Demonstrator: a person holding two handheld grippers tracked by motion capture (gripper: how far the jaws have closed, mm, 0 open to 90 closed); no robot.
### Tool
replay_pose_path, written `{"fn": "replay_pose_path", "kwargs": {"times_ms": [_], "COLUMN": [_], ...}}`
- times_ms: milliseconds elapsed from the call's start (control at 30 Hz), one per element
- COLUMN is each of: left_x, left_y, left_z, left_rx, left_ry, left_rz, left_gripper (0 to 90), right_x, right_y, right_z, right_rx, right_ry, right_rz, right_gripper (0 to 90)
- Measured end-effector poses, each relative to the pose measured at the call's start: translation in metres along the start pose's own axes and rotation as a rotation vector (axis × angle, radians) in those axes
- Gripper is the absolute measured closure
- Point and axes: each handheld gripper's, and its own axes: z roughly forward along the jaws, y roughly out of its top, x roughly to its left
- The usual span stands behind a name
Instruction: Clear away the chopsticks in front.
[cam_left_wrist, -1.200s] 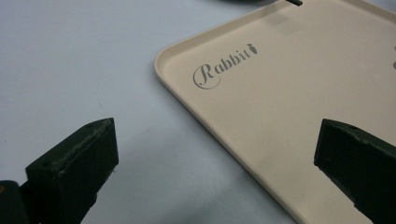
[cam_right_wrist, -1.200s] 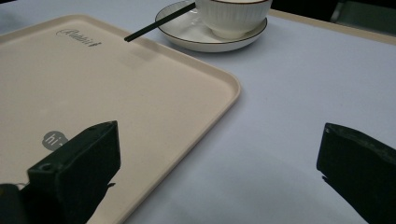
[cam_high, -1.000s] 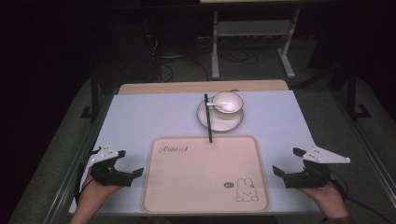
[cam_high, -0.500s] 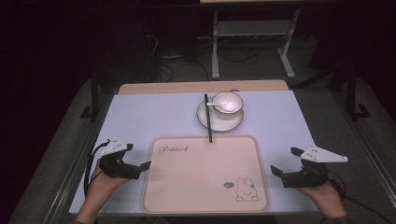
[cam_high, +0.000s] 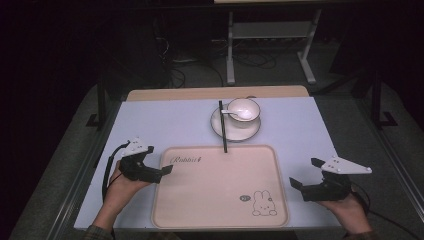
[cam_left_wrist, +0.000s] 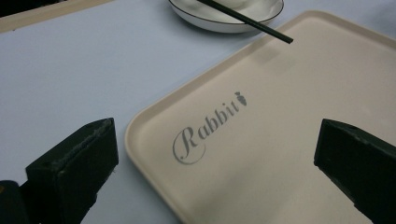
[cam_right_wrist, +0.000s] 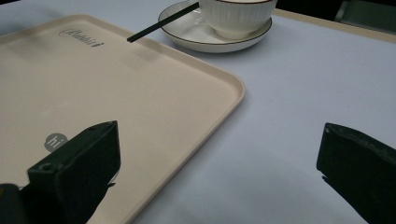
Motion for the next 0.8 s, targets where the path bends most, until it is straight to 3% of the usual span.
{"fn": "replay_pose_path", "kwargs": {"times_ms": [500, 800], "left_x": [0.000, -0.002], "left_y": [0.029, 0.055], "left_z": [0.036, 0.063], "left_rx": [0.003, 0.009], "left_ry": [-0.026, -0.043], "left_rz": [0.012, 0.046], "left_gripper": [0.0, 0.0], "right_x": [0.000, 0.001], "right_y": [0.000, 0.001], "right_z": [0.000, 0.001], "right_rx": [0.005, 0.009], "right_ry": [0.005, 0.014], "right_rz": [-0.002, -0.009], "right_gripper": [0.0, 0.0]}}
